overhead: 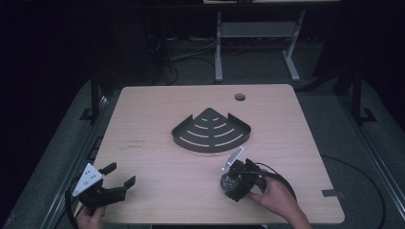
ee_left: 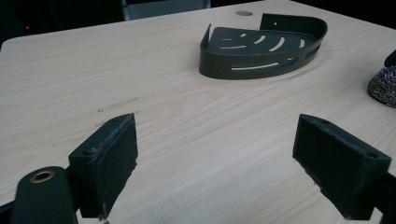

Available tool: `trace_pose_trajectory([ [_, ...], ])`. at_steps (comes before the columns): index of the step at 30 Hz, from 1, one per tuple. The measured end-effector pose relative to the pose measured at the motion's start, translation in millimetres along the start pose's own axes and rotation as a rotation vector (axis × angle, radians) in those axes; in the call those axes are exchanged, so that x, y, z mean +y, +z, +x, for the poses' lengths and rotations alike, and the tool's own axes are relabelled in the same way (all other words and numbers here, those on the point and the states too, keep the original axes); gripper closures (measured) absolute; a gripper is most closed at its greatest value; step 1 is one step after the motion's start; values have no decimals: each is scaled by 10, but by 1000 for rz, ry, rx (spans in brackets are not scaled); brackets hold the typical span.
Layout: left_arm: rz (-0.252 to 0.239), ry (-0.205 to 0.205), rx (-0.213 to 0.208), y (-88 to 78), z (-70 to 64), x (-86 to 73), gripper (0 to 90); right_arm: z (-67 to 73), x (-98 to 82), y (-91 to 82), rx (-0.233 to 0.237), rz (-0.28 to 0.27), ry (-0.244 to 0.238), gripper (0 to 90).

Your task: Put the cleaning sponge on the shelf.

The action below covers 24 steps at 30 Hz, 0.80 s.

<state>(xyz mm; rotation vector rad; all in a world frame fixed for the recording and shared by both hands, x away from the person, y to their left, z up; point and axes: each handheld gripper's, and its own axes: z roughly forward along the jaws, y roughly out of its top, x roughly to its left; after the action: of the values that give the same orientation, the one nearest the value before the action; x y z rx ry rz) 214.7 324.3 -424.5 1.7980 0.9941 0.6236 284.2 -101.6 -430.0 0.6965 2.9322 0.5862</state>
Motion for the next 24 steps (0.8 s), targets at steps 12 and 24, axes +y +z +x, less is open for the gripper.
trace_pose_trajectory([
  [12, -6, 0, 0, -5, -2, 3, 132, -21, 95, 74, -7, 34, -9, 206],
  [24, -7, -4, -2, -8, 4, 5, 132, -32, 127, 126, -15, 69, -21, 312],
])
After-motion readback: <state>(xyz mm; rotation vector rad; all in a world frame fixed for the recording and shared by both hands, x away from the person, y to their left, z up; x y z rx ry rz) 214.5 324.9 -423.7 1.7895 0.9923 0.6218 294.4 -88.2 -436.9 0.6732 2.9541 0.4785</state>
